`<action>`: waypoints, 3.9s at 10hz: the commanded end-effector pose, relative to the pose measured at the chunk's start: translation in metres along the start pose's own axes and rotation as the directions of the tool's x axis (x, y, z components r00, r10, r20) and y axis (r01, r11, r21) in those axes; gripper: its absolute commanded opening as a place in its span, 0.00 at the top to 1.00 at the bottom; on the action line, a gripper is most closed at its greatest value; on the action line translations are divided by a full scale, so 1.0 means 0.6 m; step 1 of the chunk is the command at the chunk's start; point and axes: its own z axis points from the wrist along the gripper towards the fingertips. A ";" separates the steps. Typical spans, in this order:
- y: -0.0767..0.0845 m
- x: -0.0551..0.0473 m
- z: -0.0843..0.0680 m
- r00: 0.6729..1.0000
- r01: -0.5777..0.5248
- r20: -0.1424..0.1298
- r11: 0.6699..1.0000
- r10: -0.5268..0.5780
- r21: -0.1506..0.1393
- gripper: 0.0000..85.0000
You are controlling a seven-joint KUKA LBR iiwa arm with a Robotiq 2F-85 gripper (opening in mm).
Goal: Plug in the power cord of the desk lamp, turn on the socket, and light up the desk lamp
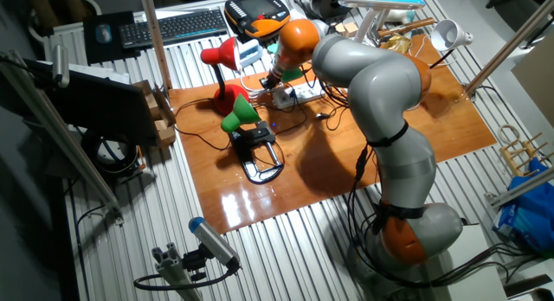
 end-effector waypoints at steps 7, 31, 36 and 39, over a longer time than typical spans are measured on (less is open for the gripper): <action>0.000 -0.001 -0.002 1.000 0.011 0.008 1.000 -0.012 0.016 0.60; 0.001 -0.013 -0.060 0.999 0.003 -0.035 0.999 -0.001 0.046 1.00; -0.012 -0.027 -0.128 0.991 -0.092 -0.090 0.995 0.095 0.038 1.00; -0.042 -0.032 -0.141 0.978 -0.162 -0.130 0.986 0.164 0.031 1.00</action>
